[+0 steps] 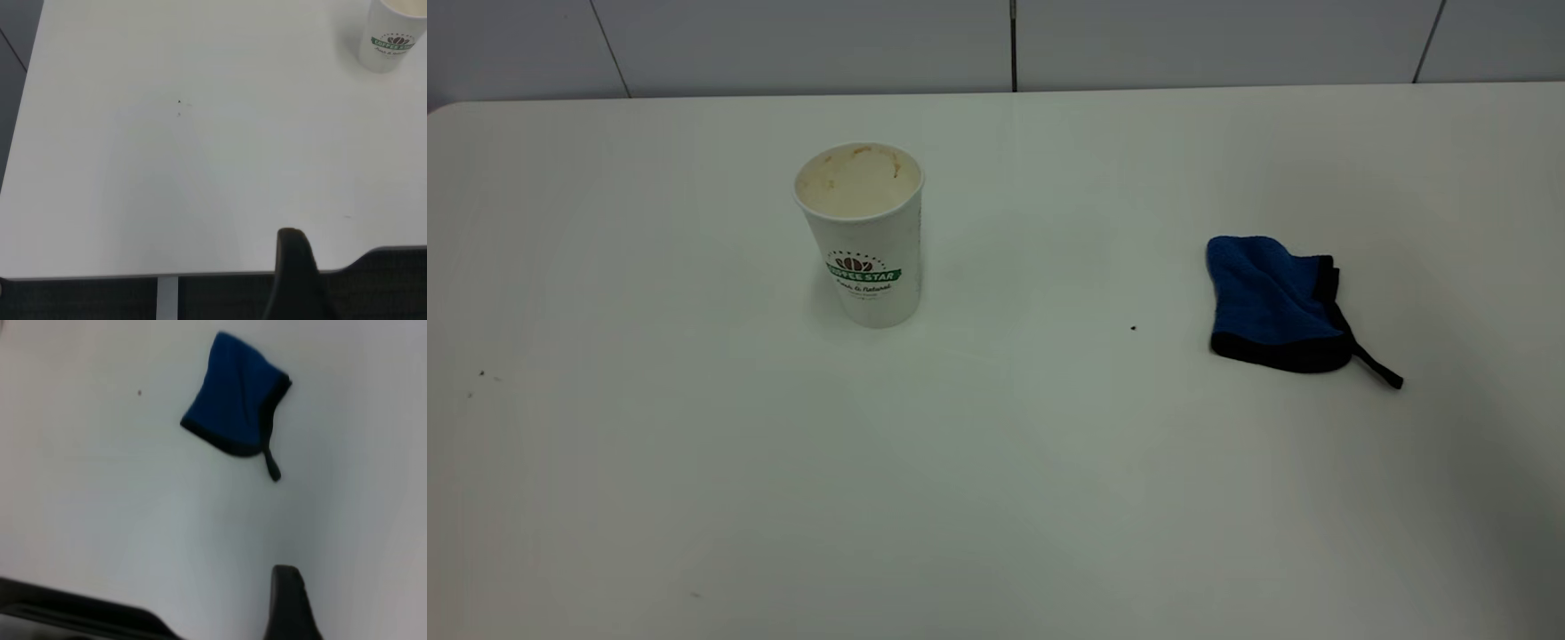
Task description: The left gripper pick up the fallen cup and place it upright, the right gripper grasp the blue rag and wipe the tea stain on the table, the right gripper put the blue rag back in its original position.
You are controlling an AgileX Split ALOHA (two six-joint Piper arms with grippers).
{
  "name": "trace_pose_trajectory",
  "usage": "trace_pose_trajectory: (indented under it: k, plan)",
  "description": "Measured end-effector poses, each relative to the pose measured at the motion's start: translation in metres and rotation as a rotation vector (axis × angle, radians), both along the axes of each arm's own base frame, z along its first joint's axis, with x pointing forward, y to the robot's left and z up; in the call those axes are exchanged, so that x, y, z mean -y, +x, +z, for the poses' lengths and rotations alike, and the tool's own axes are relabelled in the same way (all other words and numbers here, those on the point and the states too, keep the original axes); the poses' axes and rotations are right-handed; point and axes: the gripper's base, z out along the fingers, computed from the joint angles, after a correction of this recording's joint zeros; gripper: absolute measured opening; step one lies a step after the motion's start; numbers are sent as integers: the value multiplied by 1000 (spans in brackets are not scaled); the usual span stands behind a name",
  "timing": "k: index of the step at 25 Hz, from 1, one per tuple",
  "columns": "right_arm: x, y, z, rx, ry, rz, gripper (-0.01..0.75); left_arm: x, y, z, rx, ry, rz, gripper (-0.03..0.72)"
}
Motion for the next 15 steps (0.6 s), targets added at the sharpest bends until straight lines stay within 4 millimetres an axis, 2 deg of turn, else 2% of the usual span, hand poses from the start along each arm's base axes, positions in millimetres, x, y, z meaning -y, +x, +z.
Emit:
trace_pose_trajectory:
  k: [4,7,11,15]
  plan:
    - [14,-76,-12,-12,1,-5,532,0,0,0,0,-1,1,512]
    - [22,-121,-27,-4,9,-16,532,0,0,0,0,-1,1,512]
    - [31,-166,-48,38,30,-45,532,0,0,0,0,-1,1,512]
    - [39,-188,-49,112,39,-122,532,0,0,0,0,-1,1,512]
